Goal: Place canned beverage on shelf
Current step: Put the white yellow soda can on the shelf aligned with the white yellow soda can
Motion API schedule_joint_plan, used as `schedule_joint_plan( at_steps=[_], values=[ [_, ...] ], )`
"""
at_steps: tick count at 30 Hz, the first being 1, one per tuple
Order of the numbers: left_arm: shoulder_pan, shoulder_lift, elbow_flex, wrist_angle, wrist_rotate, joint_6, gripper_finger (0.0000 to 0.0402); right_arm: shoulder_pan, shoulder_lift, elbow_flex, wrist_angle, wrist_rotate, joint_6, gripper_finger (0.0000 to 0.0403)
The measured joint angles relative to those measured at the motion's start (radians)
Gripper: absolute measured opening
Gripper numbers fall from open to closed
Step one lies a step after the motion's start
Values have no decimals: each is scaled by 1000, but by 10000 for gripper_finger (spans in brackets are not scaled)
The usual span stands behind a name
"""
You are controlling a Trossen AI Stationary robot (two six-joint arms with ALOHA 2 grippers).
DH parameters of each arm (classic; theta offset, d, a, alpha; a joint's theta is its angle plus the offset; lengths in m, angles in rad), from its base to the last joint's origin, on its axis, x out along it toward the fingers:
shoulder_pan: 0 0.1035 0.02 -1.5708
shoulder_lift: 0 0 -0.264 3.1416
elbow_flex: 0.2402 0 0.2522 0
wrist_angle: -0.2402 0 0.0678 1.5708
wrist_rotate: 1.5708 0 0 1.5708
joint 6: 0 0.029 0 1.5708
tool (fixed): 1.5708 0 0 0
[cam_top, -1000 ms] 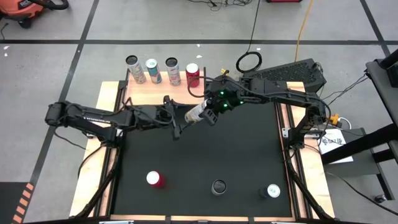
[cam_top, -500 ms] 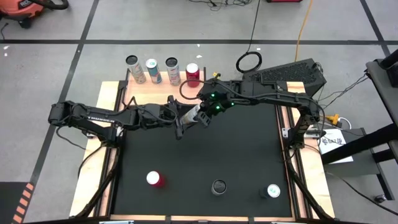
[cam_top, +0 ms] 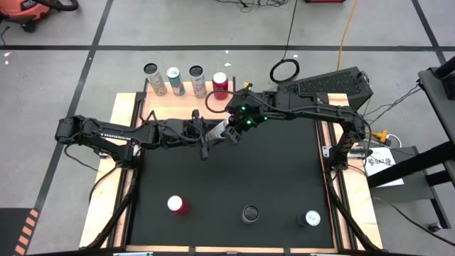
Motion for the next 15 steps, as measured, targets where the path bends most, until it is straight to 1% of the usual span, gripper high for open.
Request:
schedule_joint_plan(
  at_steps=[3, 5, 12, 15],
  values=[
    [0, 0, 0, 2, -3, 24, 237, 0, 0, 0, -1, 0, -5, 261],
    [0, 0, 0, 2, -13, 34, 235, 0, 0, 0, 1, -1, -6, 273],
    [13, -2, 0, 4, -27, 37, 232, 0, -6, 2, 3, 1, -34, 283],
    [18, -24, 0, -17, -34, 37, 231, -1, -27, 2, 2, 1, -47, 283]
  ],
)
